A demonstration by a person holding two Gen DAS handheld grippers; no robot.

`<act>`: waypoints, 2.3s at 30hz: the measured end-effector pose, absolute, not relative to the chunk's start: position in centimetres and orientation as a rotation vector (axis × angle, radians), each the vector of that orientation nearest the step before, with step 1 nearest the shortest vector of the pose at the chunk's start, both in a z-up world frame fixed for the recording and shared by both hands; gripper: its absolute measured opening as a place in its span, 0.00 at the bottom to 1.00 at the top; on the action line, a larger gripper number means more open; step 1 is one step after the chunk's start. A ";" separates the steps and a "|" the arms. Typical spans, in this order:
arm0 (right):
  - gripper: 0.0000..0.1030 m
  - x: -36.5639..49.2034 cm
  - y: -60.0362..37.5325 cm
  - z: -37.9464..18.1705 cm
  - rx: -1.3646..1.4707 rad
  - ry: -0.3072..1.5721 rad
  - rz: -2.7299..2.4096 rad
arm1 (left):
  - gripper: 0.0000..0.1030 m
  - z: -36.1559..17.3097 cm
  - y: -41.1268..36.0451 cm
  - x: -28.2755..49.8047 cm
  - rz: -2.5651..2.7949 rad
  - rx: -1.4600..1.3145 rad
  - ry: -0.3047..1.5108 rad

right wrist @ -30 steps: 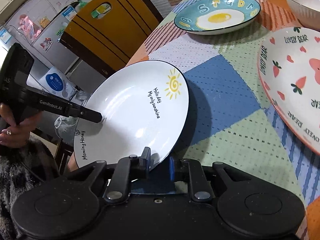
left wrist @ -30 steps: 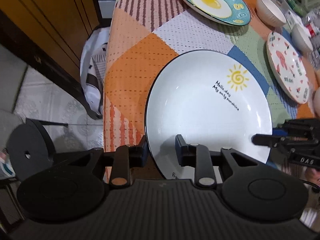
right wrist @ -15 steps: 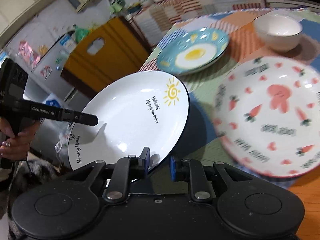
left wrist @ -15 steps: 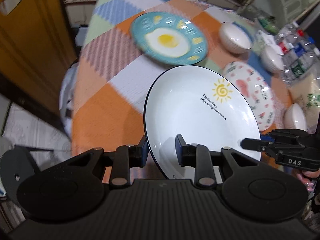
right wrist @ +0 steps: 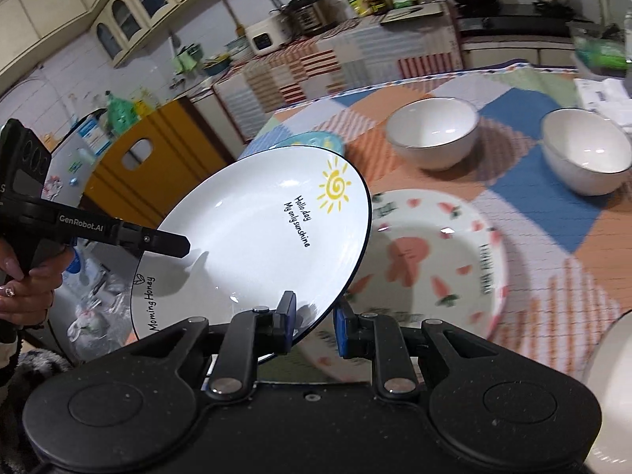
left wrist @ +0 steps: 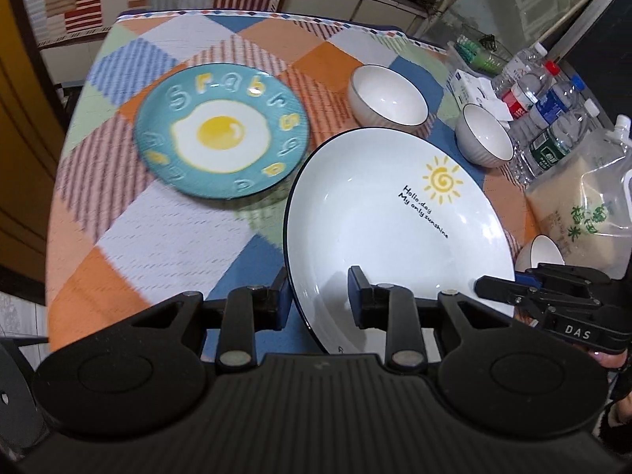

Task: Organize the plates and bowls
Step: 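Carry the sun plate onto the bunny plate and open both grippers, then move both grippers to the teal egg plate and close them on its rim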

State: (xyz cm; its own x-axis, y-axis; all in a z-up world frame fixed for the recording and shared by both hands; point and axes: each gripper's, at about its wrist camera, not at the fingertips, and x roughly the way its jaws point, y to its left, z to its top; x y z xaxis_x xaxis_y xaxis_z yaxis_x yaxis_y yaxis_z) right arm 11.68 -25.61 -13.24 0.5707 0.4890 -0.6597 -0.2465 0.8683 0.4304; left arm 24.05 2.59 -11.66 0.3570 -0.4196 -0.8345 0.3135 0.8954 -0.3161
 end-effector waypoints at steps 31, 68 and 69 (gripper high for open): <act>0.24 14.6 -30.5 -17.2 0.303 1.026 0.227 | 0.27 -18.0 -6.2 27.5 -0.514 0.059 1.227; 0.36 12.4 -22.7 -6.7 -0.008 0.915 0.090 | 0.36 -8.1 -3.9 22.2 -0.616 0.072 1.105; 0.38 12.3 -22.4 -6.2 -0.017 0.901 0.100 | 0.38 -7.6 -3.6 22.0 -0.614 0.069 1.095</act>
State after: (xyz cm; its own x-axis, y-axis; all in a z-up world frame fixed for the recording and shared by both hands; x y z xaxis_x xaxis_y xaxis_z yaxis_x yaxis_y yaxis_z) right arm 12.26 -22.42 -6.19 0.6165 0.0798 -0.7833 -0.0944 0.9952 0.0271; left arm 22.00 -3.58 -7.57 0.3110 -0.4312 -0.8470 0.4975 0.8332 -0.2415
